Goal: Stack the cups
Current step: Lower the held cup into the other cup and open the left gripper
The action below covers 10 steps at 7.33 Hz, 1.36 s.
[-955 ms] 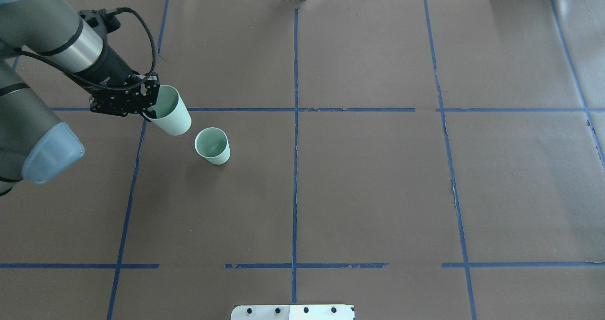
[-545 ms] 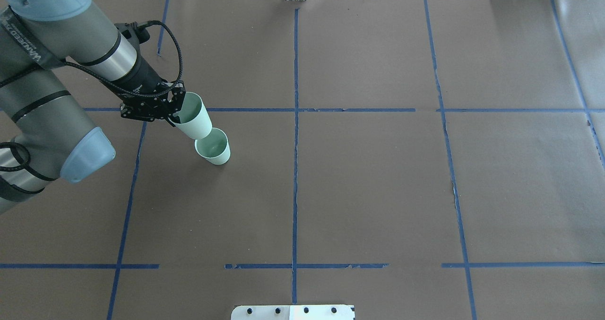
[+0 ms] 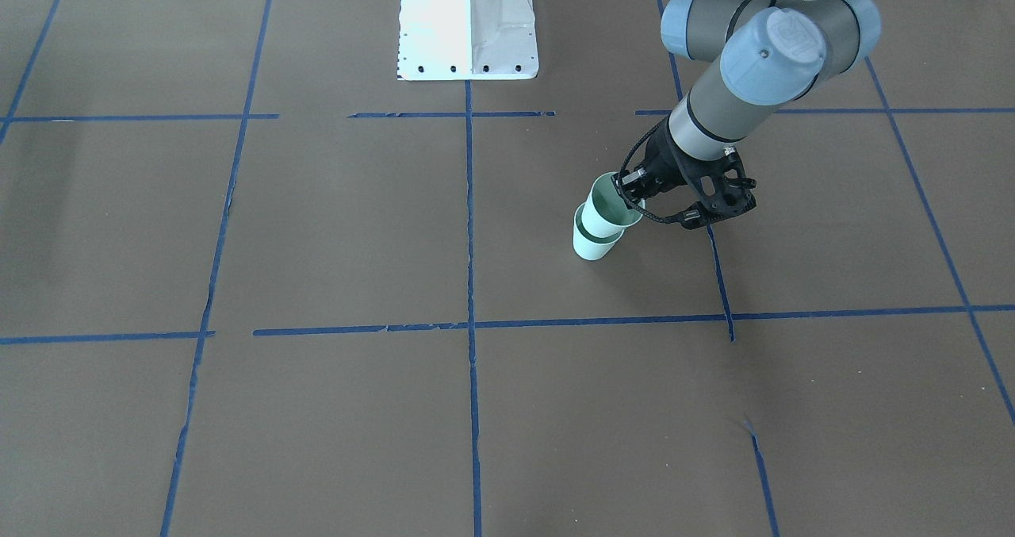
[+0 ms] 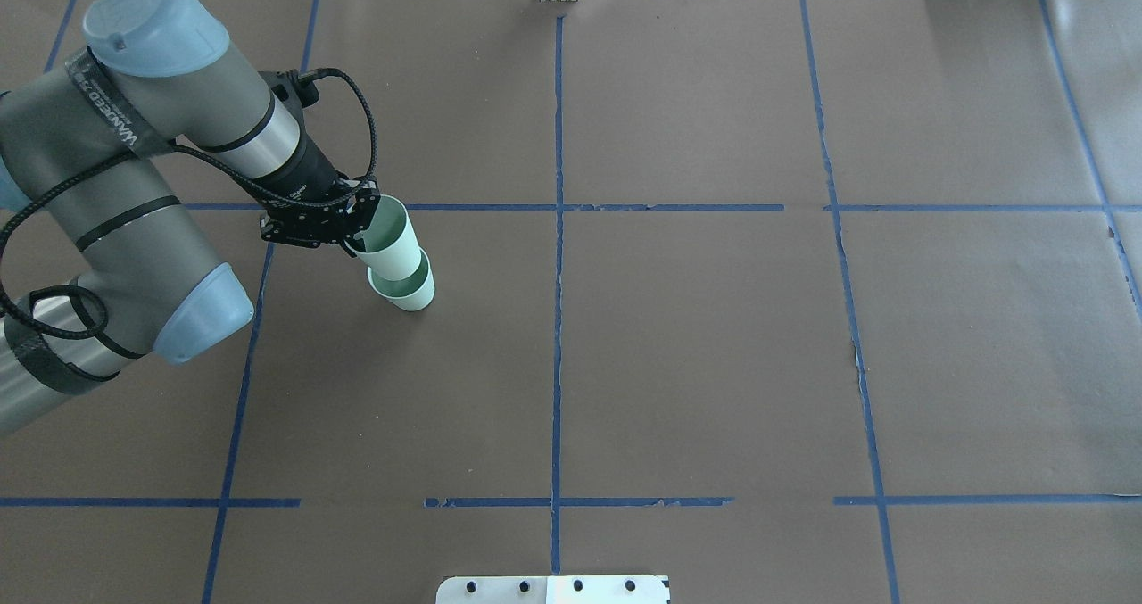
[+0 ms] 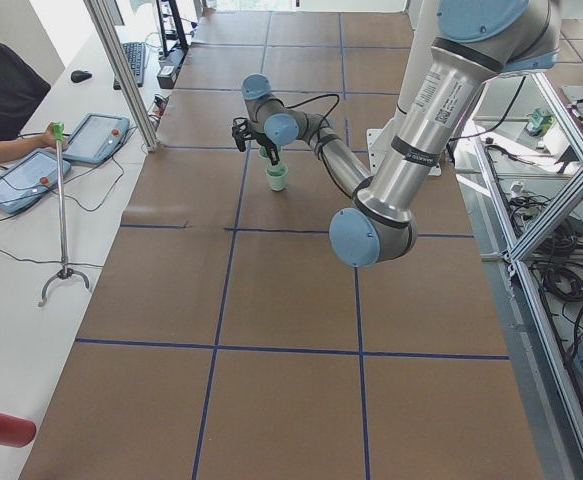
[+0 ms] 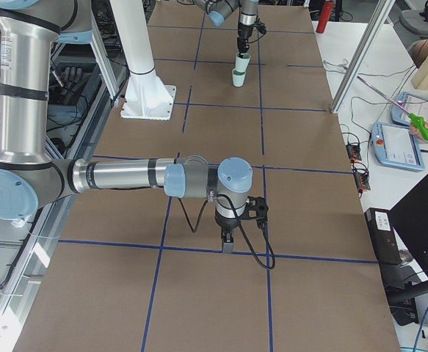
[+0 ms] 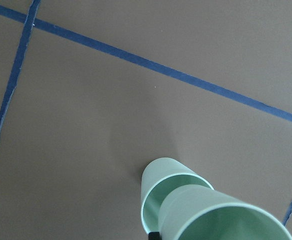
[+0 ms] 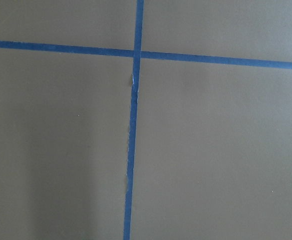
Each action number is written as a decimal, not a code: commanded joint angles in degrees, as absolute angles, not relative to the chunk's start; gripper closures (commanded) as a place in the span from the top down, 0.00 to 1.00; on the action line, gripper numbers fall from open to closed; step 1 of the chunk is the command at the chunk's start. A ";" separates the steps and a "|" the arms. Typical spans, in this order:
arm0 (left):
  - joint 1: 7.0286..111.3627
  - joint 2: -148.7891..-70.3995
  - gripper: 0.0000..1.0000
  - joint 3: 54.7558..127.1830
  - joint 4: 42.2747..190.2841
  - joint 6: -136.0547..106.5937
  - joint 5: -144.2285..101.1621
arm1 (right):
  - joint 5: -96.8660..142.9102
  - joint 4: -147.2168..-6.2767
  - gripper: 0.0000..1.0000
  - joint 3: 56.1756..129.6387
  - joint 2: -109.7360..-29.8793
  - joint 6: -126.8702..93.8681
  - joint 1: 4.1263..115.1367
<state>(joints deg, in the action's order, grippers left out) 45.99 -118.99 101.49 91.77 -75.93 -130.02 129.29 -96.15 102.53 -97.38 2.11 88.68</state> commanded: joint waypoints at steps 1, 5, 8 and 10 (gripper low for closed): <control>45.70 -118.83 0.00 101.34 92.20 -75.94 -129.90 | 129.29 -96.15 1.00 102.48 -97.38 2.11 88.68; 45.09 -118.30 0.65 100.64 92.90 -75.41 -129.90 | 129.29 -96.24 1.00 102.57 -97.38 2.11 88.68; 45.70 -118.04 1.00 102.99 93.78 -75.41 -129.55 | 129.29 -96.15 1.00 102.48 -97.38 2.11 88.68; 51.47 -115.42 1.00 108.16 93.52 -70.00 -129.64 | 129.29 -96.24 1.00 102.48 -97.38 2.11 88.68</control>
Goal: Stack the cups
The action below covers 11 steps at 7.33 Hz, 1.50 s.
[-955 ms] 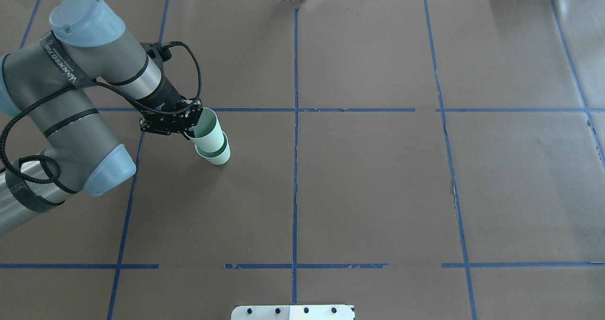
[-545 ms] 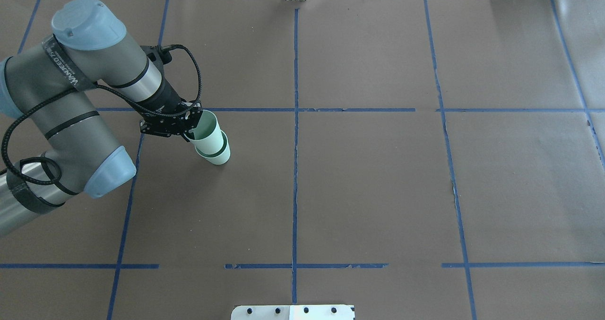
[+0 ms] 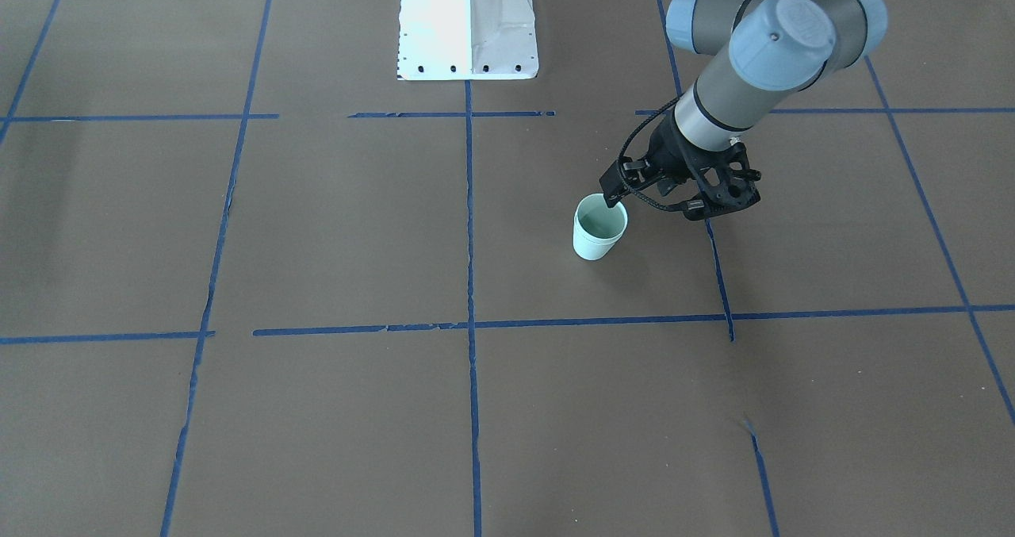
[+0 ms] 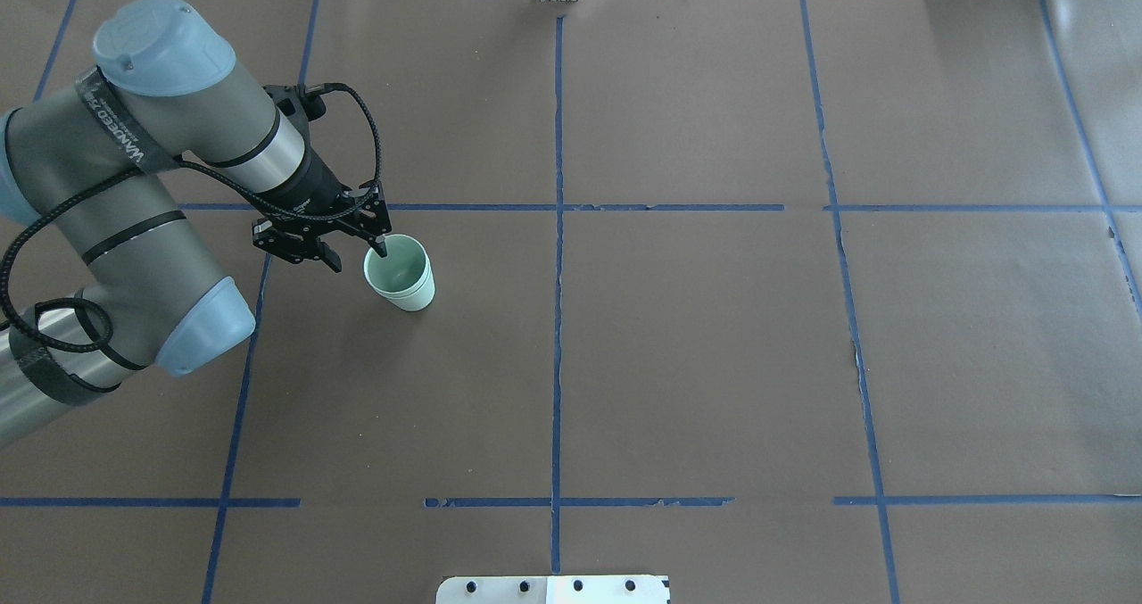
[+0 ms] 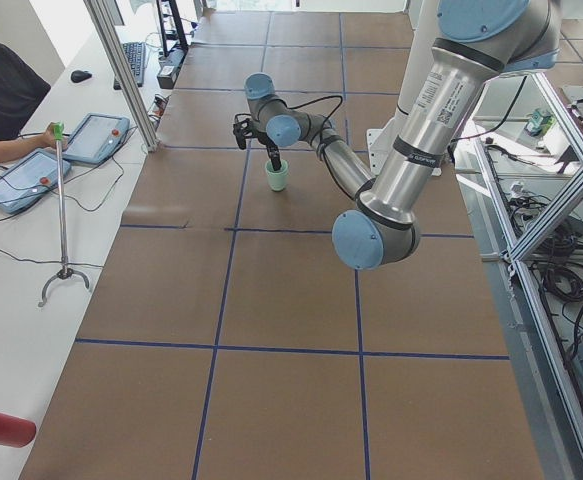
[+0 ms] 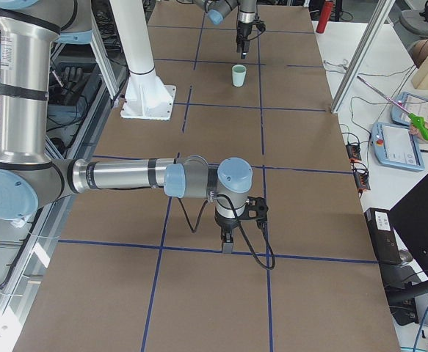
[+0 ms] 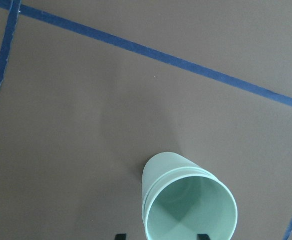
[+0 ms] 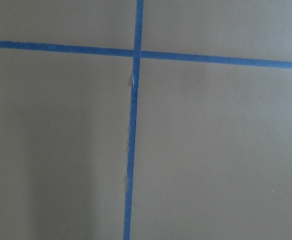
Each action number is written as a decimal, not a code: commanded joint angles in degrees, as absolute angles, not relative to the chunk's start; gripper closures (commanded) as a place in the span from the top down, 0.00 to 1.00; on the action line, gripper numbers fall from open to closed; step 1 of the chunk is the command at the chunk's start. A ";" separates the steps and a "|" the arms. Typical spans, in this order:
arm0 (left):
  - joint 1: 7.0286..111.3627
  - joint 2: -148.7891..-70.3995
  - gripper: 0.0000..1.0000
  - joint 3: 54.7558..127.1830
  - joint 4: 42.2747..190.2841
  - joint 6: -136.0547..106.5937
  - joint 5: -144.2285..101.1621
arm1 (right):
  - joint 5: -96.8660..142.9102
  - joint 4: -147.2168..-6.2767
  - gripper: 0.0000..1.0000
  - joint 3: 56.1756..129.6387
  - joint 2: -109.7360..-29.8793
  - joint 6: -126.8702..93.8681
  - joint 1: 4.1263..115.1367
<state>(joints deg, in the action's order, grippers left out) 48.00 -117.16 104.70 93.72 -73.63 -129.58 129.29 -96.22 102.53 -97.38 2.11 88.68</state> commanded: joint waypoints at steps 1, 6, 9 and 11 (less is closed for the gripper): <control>54.98 -113.23 1.00 110.63 93.43 -65.00 -129.64 | 129.29 -96.24 1.00 102.57 -97.38 2.11 88.68; 70.44 -97.50 1.00 108.12 93.51 -19.18 -130.42 | 129.29 -96.24 1.00 102.48 -97.38 2.11 88.68; 76.09 -93.17 1.00 101.82 93.95 -9.07 -130.17 | 129.29 -96.15 1.00 102.48 -97.38 2.11 88.68; 86.69 -93.25 1.00 93.03 93.34 3.98 -130.69 | 129.29 -96.15 1.00 102.48 -97.38 2.11 88.68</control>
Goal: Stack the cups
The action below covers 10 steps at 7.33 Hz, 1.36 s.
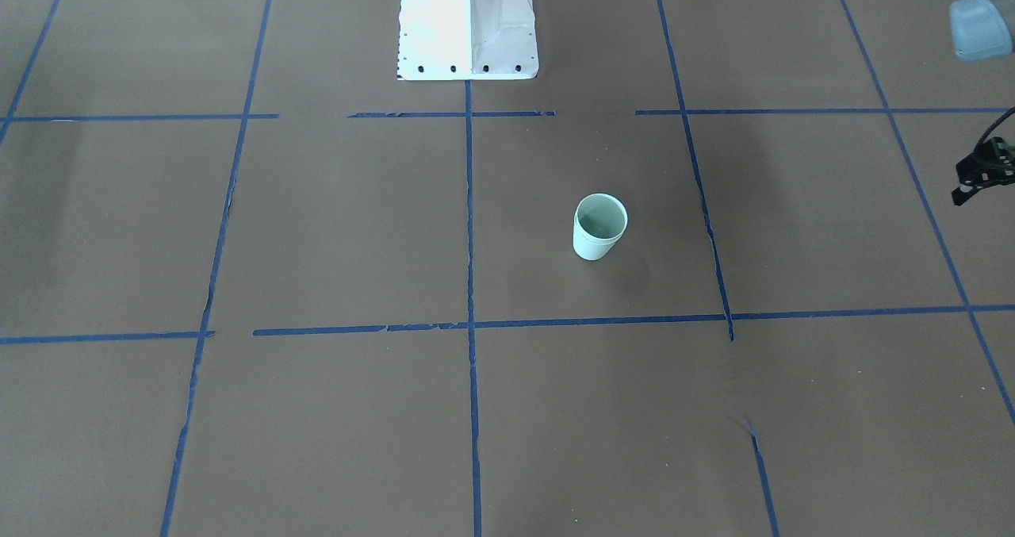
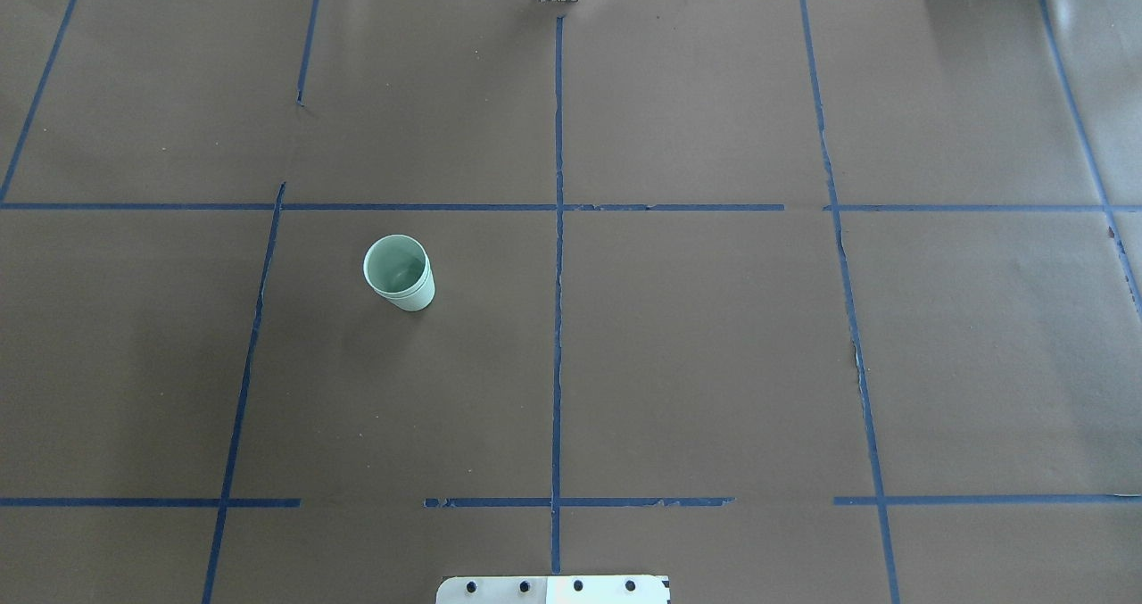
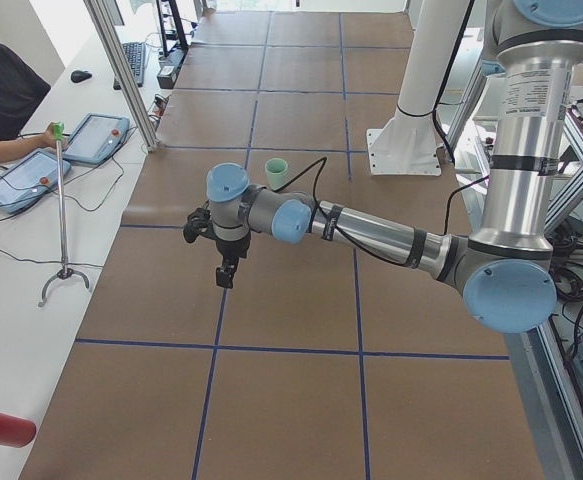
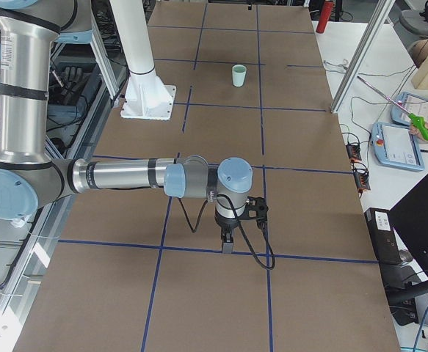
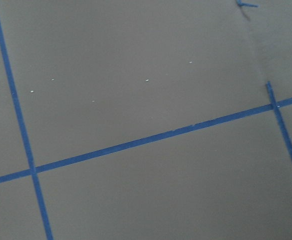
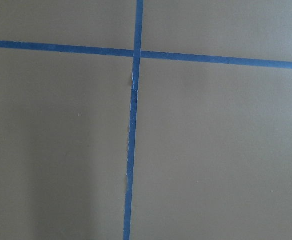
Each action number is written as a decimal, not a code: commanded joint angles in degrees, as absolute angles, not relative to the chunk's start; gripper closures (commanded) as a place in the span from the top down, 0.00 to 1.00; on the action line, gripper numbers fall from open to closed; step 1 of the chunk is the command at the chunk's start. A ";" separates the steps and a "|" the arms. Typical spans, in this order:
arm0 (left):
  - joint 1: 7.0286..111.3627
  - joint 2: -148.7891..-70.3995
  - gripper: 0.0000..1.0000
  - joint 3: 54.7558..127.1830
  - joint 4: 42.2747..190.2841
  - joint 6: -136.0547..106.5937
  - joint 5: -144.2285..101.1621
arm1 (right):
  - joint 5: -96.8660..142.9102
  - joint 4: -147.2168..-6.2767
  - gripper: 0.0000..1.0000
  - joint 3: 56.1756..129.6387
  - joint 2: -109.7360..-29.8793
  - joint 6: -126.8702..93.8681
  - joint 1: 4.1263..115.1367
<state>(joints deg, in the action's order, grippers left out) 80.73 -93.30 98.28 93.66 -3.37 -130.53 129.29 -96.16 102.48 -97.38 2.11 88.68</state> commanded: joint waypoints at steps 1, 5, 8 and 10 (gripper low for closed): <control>88.57 -93.25 1.00 90.20 92.99 5.17 -130.69 | 129.29 -96.24 1.00 102.48 -97.38 2.11 88.68; 90.79 -93.25 1.00 90.61 84.22 5.10 -130.69 | 129.29 -96.24 1.00 102.48 -97.38 2.11 88.68; 91.41 -93.34 1.00 91.94 82.97 5.01 -136.10 | 129.29 -96.24 1.00 102.48 -97.38 2.11 88.68; 91.32 -93.69 1.00 91.58 83.41 4.92 -137.37 | 129.29 -96.15 1.00 102.48 -97.38 2.11 88.68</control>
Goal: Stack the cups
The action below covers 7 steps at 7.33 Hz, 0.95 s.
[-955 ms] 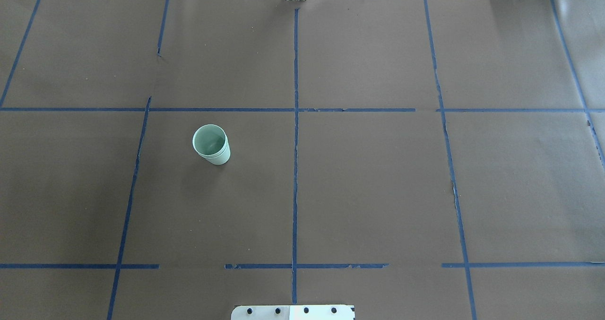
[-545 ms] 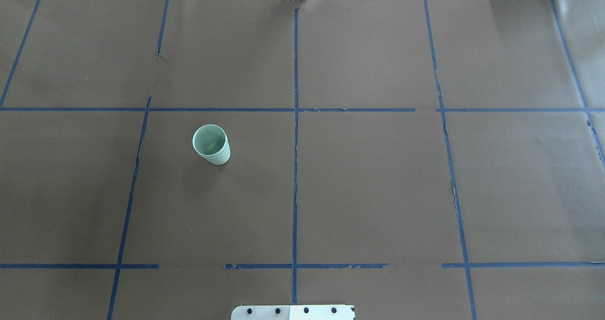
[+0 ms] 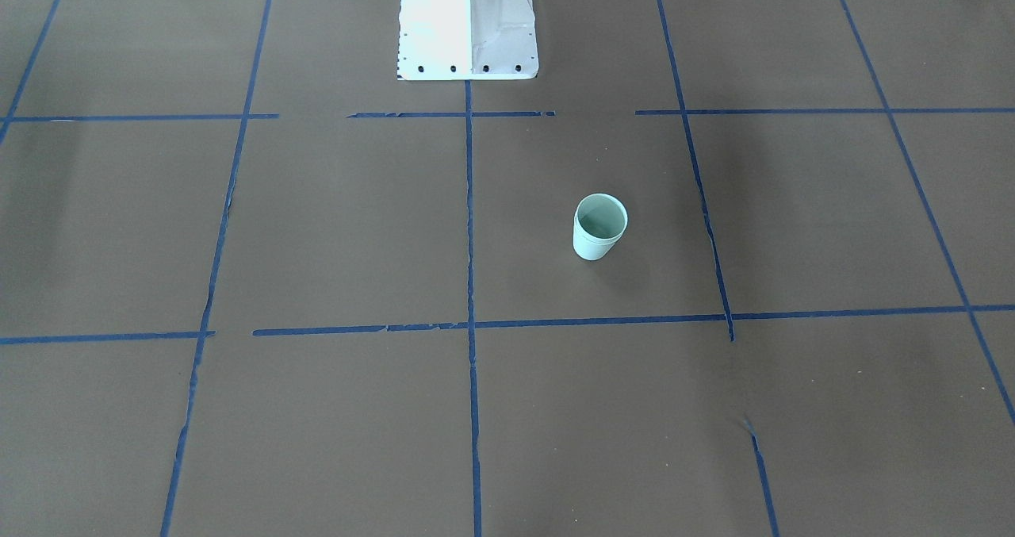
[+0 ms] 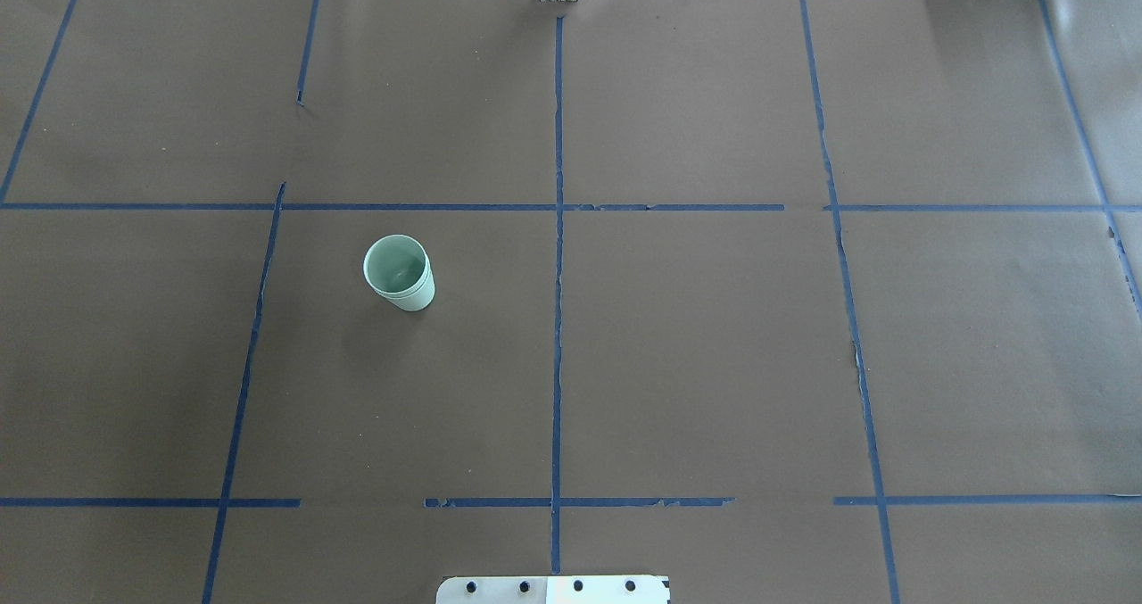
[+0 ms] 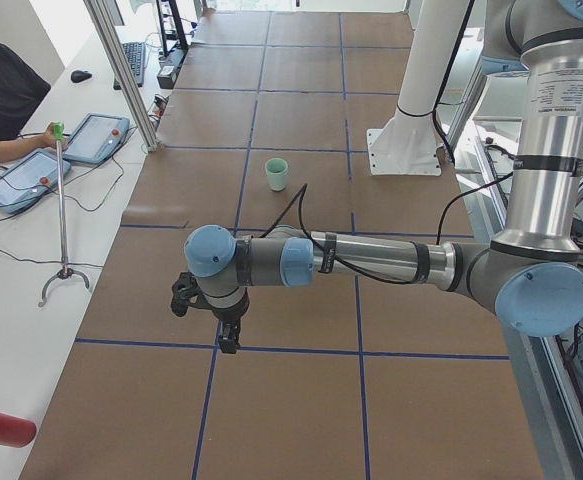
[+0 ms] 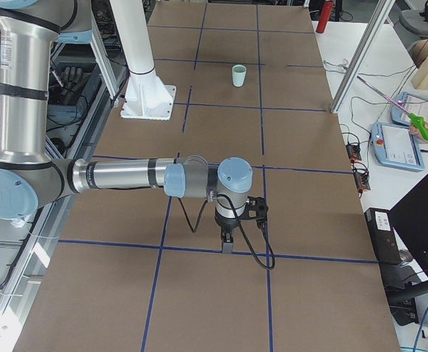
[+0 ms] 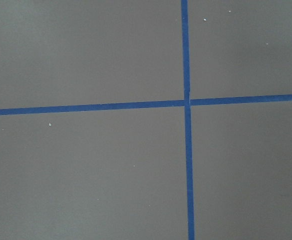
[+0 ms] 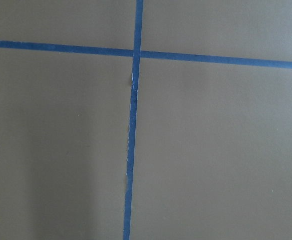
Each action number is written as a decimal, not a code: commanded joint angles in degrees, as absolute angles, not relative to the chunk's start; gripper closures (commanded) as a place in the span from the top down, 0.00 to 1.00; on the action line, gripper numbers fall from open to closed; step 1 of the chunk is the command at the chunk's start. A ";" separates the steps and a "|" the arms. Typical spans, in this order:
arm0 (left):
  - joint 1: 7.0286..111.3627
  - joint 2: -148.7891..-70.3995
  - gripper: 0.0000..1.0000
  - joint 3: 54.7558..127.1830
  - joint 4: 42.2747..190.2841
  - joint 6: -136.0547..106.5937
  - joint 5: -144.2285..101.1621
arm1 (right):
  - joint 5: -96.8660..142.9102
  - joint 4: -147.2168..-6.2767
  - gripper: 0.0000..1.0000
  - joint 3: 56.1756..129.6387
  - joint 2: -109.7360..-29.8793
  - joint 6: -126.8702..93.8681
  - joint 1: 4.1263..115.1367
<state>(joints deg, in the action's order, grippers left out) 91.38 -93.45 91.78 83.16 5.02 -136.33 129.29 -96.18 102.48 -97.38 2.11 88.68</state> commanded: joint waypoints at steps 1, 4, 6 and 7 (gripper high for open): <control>91.32 -93.69 1.00 91.58 83.41 4.92 -137.29 | 129.29 -96.15 1.00 102.48 -97.38 2.11 88.68; 91.23 -93.52 1.00 91.41 83.41 4.92 -136.93 | 129.29 -96.15 1.00 102.48 -97.38 2.11 88.68; 91.23 -93.34 1.00 91.32 83.41 4.92 -136.85 | 129.29 -96.24 1.00 102.57 -97.38 2.11 88.68; 91.23 -93.34 1.00 91.06 83.41 5.01 -136.85 | 129.29 -96.15 1.00 102.57 -97.38 2.11 88.68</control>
<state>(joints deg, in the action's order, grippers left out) 91.26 -93.40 91.28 83.41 4.94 -136.88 129.29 -96.22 102.52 -97.38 2.11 88.68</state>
